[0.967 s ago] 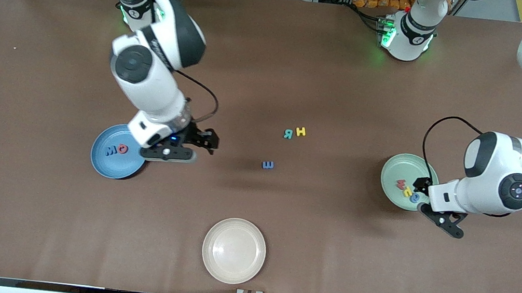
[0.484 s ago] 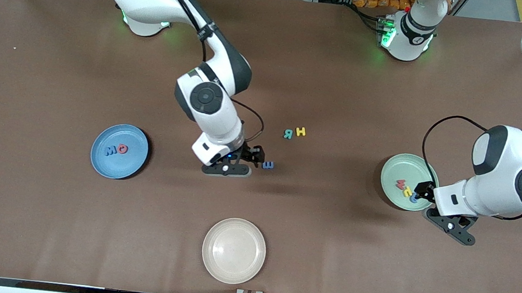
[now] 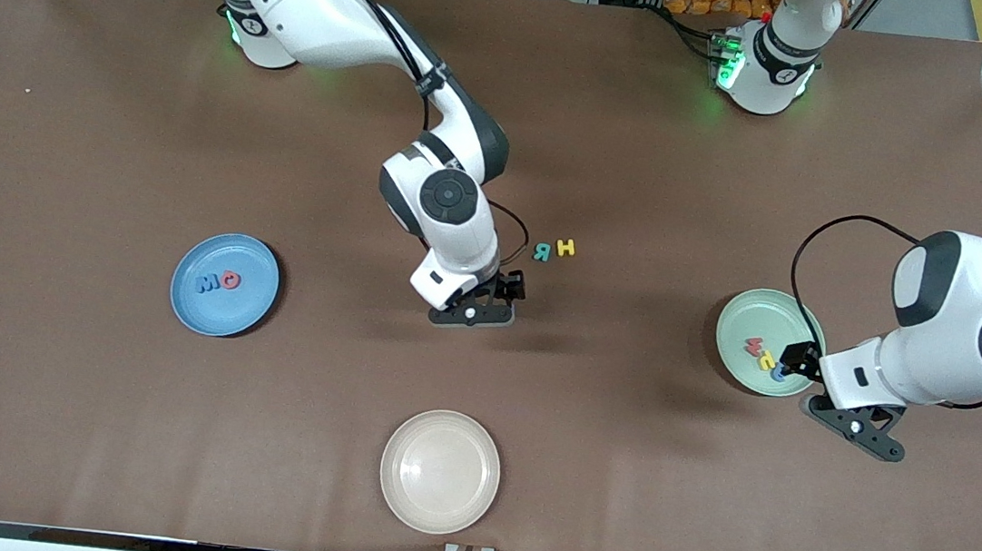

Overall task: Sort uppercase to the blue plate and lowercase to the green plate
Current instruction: 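Reach the right gripper to the letters while the left gripper withdraws, then lower the right gripper over the teal R beside the blue m, then close the right gripper on the teal R, then carry the R to the blue plate while the left gripper reaches the m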

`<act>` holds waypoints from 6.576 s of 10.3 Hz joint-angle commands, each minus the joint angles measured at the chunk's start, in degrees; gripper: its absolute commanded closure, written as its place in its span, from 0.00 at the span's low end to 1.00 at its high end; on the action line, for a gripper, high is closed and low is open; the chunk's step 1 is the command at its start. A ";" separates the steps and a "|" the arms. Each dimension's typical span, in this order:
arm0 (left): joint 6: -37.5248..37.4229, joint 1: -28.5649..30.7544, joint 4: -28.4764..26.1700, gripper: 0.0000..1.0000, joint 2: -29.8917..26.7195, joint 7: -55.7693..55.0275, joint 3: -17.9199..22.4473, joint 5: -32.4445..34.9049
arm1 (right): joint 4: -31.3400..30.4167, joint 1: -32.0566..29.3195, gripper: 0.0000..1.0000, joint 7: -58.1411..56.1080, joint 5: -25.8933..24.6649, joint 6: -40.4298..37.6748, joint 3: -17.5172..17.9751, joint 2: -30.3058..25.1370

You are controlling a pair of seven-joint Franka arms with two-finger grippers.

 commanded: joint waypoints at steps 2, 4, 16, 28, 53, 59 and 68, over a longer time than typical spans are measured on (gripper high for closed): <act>-3.28 -0.91 1.04 0.01 -2.45 -0.76 2.21 -4.34 | 5.12 2.19 0.16 4.24 -0.91 -0.30 -1.11 5.54; -5.21 -0.74 1.48 0.01 -2.90 -0.68 2.22 -4.43 | 6.08 2.46 0.18 7.57 -0.73 -0.30 -1.02 6.25; -7.68 -0.82 4.38 0.01 -2.99 -3.57 2.48 -7.86 | 8.99 4.21 0.22 9.43 -0.56 -1.61 -0.93 8.28; -11.19 -1.70 4.21 0.02 -3.34 -6.30 2.22 -8.13 | 1.71 7.99 0.27 17.16 -0.64 -6.01 2.93 4.24; -12.17 -6.17 4.29 0.32 -2.73 -13.94 1.95 -7.51 | 1.43 -0.68 1.00 12.26 -2.25 -16.89 6.81 -5.41; -6.11 -21.17 4.03 0.34 -0.71 -33.23 3.53 -7.86 | -8.99 -27.20 1.00 -16.00 0.85 -33.96 5.76 -19.74; 11.56 -50.63 6.65 0.31 13.17 -56.93 18.81 -13.46 | -29.68 -36.65 0.75 -32.85 0.59 -11.73 -4.45 -19.24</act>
